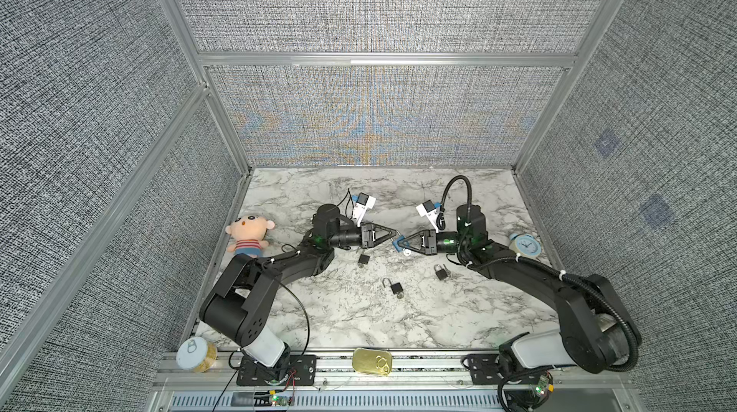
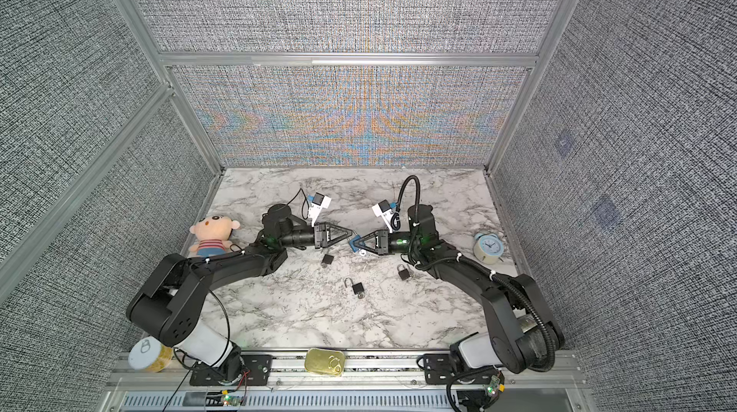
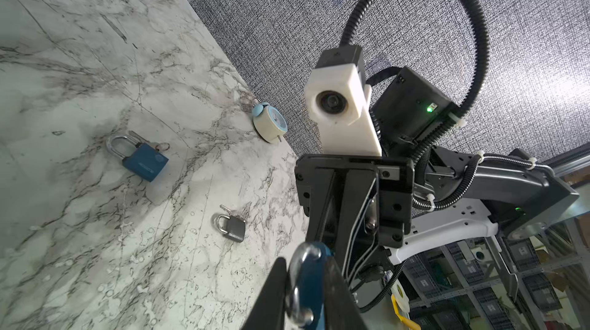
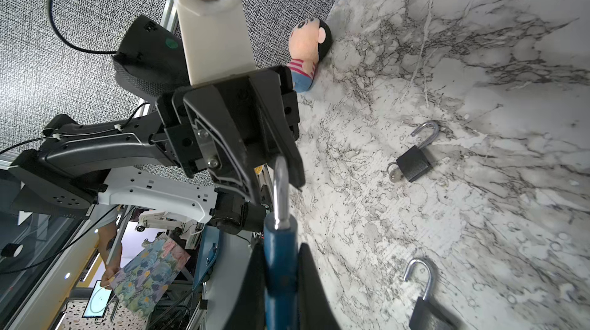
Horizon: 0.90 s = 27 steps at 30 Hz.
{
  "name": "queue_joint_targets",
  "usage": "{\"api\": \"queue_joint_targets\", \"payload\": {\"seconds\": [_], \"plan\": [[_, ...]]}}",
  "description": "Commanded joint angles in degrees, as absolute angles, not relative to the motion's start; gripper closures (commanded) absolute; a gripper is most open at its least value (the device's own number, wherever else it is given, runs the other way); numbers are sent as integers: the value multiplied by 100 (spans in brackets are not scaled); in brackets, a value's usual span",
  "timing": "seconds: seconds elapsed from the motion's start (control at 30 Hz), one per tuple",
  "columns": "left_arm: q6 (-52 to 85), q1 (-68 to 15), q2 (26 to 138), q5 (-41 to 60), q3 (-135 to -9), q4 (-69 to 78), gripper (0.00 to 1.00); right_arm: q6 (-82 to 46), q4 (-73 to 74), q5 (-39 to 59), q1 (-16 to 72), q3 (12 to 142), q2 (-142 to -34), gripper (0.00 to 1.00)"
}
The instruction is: Lock with the key
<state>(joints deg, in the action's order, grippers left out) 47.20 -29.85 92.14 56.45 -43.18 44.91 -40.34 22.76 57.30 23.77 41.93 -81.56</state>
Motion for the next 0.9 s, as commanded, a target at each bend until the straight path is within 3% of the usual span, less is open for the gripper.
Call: {"api": "queue_joint_targets", "payload": {"seconds": [0.0, 0.43, 0.57, 0.6, 0.73, 0.87], "plan": [[4719, -2997, 9237, 5797, -4342, 4702, 77, -4027, 2433, 5757, 2397, 4280, -8157, 100], [4735, -3023, 9232, 5751, -4263, 4756, 100, -4022, 2409, 5713, 2430, 4333, -8183, 100], [4824, -3023, 9241, 5610, -4184, 4852, 100, -4022, 2452, 5640, 2434, 4279, -8187, 100], [4900, -3028, 9234, 5571, -4148, 4939, 100, -4018, 2472, 5612, 2428, 4257, -8189, 98], [5090, -3026, 9163, 5444, -4055, 5128, 100, -4109, 2614, 5570, 2392, 4164, -8238, 77], [5158, -3028, 9050, 5343, -4035, 5188, 100, -4273, 2869, 5514, 2307, 4019, -8183, 73]]}}
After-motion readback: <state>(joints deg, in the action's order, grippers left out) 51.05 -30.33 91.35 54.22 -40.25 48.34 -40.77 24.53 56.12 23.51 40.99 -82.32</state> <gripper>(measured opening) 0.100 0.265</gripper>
